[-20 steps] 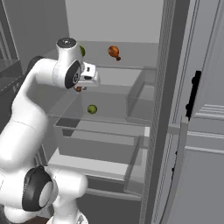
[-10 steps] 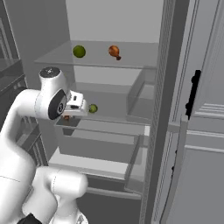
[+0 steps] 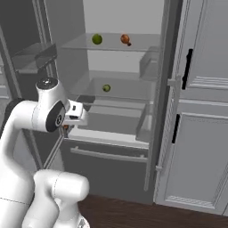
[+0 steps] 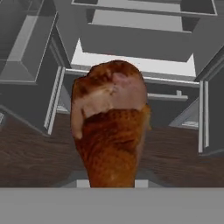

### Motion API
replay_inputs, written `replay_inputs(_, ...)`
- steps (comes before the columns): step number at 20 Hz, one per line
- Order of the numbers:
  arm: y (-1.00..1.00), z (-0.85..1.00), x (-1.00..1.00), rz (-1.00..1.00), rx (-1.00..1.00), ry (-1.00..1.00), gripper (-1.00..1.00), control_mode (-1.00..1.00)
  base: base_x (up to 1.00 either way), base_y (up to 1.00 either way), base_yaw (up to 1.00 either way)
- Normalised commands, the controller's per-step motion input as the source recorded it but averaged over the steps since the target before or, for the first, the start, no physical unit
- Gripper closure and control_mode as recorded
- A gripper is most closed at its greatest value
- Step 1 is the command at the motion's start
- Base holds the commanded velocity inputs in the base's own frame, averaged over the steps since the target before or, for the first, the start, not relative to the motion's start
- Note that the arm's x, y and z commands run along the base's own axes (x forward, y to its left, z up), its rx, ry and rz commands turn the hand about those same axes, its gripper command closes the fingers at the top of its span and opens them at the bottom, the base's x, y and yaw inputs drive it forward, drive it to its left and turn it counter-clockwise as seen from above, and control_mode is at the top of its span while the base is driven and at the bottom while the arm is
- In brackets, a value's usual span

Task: Place one lime and one chicken drumstick in each tupperware on the nearby counter, to pack two identical lunches.

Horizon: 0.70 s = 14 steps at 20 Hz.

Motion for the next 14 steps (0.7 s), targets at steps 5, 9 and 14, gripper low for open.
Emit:
replay_inputs(5,0.0,0.0,0.0,0.0,0.0,0.0,1.0,1.0,-0.93,0.08,0.07)
replay_inputs(9,0.0,0.0,0.0,0.0,0.0,0.0,1.0,1.0,-0.42,0.6,0.38)
replay_inputs(14,0.0,0.0,0.0,0.0,0.0,0.0,1.0,1.0,0.11,0.89,0.63)
